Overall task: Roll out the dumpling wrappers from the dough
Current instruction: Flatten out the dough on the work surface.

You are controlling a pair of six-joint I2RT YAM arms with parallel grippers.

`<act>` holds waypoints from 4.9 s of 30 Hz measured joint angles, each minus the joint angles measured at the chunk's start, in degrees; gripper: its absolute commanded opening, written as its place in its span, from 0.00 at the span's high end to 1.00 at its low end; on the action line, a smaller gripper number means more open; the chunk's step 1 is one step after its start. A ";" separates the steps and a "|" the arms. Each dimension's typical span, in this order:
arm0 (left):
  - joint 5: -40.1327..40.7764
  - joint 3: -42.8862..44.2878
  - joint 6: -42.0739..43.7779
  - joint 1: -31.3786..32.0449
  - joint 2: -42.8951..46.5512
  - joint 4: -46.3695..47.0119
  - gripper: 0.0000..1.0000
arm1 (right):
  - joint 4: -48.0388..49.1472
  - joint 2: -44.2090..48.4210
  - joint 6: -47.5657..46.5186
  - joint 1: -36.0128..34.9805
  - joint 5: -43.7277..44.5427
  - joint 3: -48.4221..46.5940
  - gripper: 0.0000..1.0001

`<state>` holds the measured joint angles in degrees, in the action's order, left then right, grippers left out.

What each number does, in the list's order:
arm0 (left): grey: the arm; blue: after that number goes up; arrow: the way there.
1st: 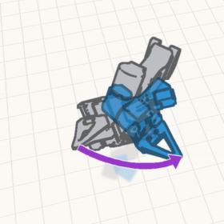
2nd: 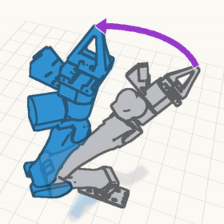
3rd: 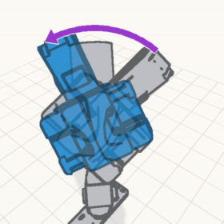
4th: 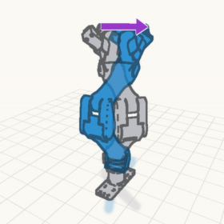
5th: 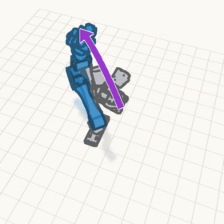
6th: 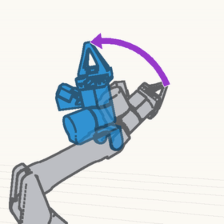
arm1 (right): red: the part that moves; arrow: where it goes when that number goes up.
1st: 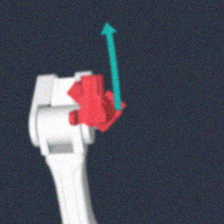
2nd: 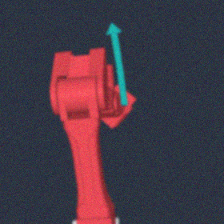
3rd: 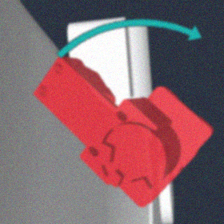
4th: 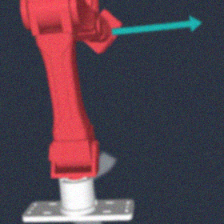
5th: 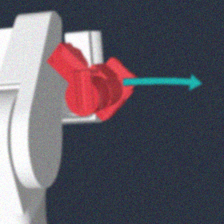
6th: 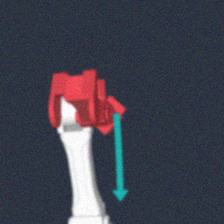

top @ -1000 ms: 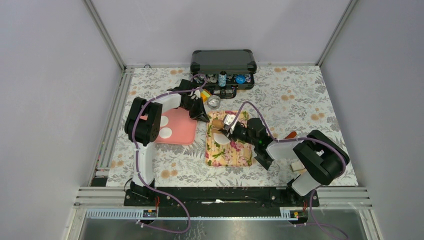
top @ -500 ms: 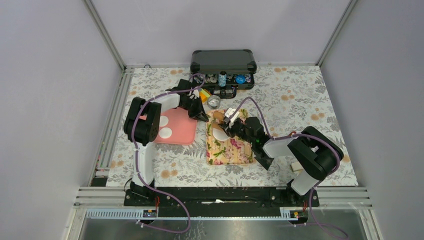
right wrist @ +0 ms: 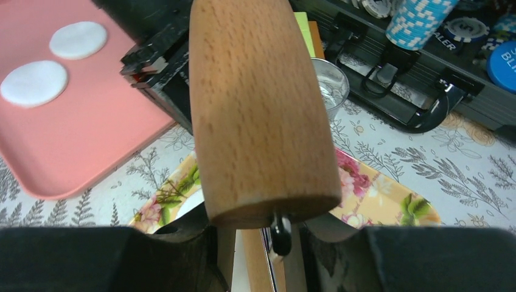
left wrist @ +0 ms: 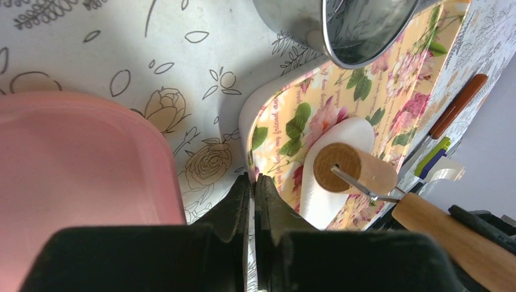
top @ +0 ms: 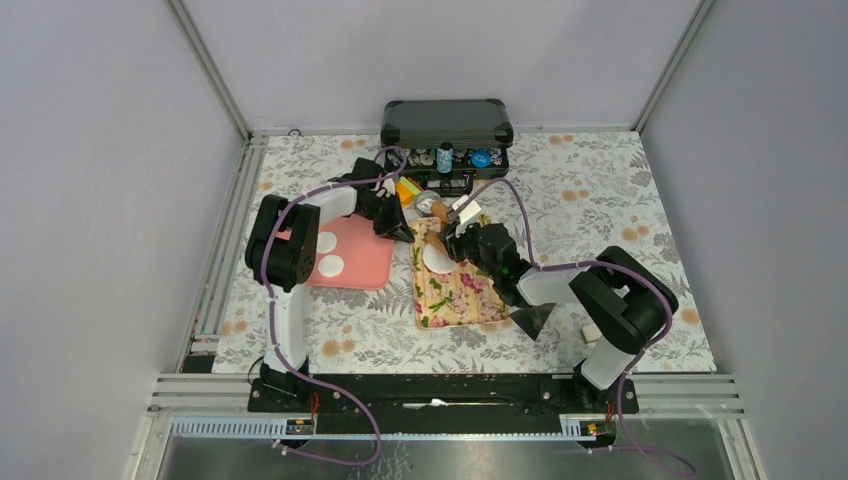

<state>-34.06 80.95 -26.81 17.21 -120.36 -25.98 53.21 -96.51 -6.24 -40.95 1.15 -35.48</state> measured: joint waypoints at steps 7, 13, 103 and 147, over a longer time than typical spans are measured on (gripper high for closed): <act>-0.35 -0.76 0.00 -0.74 0.37 0.35 1.00 | -3.89 -0.87 4.70 -0.11 5.73 -3.19 1.00; -0.72 -0.87 0.09 -1.11 0.48 -0.37 1.00 | -5.38 -1.33 5.70 -0.11 11.91 -4.28 1.00; -4.63 8.63 14.45 2.73 -4.70 -14.43 1.00 | -66.73 -20.85 -25.40 11.82 -58.34 -47.21 1.00; -6.10 8.44 13.27 2.23 -5.01 -14.91 1.00 | -43.52 -8.81 -13.79 11.80 -60.22 -22.93 1.00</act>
<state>-40.16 89.38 -13.54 19.44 -125.36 -40.88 9.69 -105.32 -20.03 -29.15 -59.07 -58.41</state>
